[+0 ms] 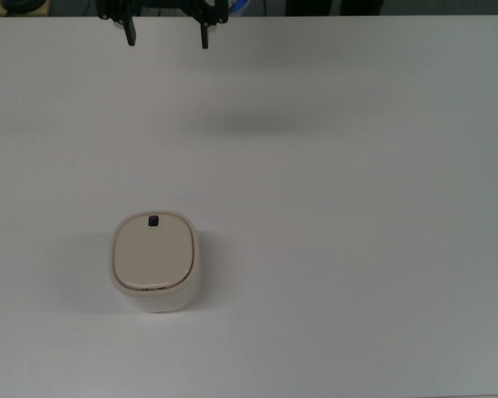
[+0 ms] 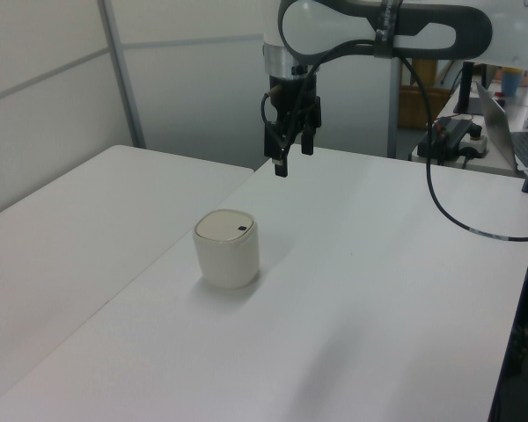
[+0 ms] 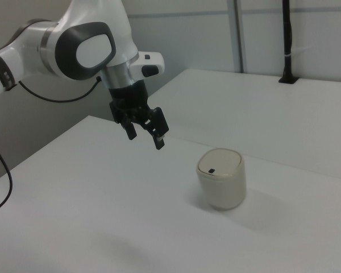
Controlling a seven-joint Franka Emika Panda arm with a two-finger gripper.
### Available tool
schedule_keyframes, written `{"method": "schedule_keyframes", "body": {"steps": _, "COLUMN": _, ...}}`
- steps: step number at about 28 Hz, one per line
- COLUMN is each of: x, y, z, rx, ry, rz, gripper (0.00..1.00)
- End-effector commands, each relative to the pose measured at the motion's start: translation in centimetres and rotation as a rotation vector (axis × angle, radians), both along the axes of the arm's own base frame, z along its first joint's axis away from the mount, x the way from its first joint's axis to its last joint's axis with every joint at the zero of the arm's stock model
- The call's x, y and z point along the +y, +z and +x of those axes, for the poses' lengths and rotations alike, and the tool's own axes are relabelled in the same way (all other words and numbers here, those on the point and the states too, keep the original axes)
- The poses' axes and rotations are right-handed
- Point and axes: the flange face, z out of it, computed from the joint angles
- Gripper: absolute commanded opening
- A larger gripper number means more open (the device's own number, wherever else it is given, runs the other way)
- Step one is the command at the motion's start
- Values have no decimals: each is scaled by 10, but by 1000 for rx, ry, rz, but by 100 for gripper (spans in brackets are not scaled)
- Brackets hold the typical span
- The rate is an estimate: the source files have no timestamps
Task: Open the trash can
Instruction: 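Move the gripper over the cream trash can and lower toward its lid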
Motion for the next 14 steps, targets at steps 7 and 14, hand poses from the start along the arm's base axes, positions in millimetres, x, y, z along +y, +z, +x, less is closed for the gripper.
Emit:
{"method": "schedule_keyframes", "body": {"steps": 7, "x": -4, "y": -4, "z": -5, "rx": 12, "ry": 36, "rz": -6, "gripper": 50}}
{"method": "schedule_keyframes", "body": {"steps": 14, "x": -7, "y": -6, "z": -4, "rx": 15, "ry": 30, "rz": 0, "gripper": 11}}
